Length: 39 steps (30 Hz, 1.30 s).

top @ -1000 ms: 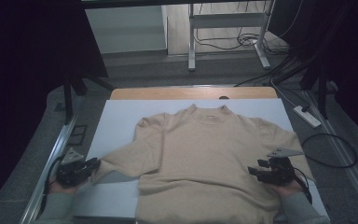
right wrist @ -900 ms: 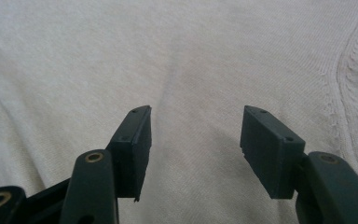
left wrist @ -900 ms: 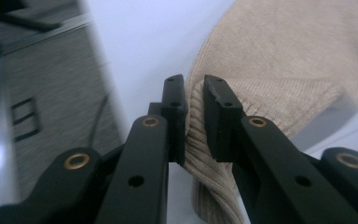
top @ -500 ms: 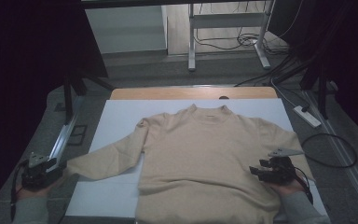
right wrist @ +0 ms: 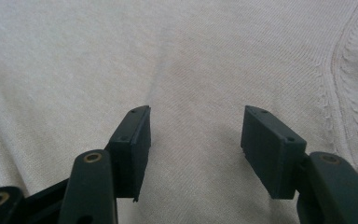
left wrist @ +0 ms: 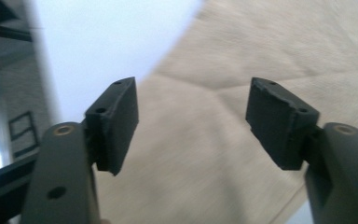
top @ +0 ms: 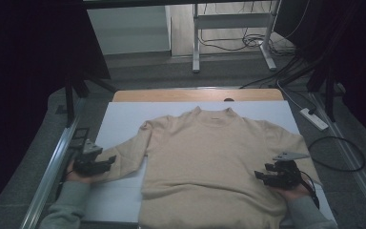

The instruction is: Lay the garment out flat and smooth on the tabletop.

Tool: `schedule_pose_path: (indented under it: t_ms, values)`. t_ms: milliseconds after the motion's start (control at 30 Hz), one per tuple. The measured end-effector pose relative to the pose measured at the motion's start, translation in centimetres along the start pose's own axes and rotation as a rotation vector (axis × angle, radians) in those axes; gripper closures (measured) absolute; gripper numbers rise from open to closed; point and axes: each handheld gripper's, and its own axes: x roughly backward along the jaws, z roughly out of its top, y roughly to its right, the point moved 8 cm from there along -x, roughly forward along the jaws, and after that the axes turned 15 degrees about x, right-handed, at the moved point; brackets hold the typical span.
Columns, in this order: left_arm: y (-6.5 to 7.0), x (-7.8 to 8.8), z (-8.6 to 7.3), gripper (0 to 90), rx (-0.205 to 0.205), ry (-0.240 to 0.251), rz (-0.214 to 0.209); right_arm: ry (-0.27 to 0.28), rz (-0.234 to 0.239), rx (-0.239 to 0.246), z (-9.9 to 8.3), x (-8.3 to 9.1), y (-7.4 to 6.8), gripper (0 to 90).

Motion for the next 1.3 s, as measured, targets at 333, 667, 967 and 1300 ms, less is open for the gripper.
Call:
schedule_pose_path:
  t_ms: [333, 667, 967, 1300]
  values:
    - [9.3, -3.2, 2.2, 25.9, -0.155, -0.058, -0.181, -0.008, 0.002, 0.009, -0.1, -0.1, -0.1, 42.2]
    - [14.6, -8.4, 0.4, 82.1, -0.247, -0.235, -0.206, -0.016, 0.005, 0.012, -0.2, -0.2, -0.3, 41.8]
    - [13.6, -8.4, 0.2, 84.1, -0.154, -0.249, -0.244, -0.031, 0.002, 0.022, -0.4, -0.4, -0.4, 41.8]
    - [12.8, -8.1, 0.5, 83.1, -0.218, -0.176, -0.175, -0.025, -0.005, 0.025, -0.3, -0.3, -0.4, 41.8]
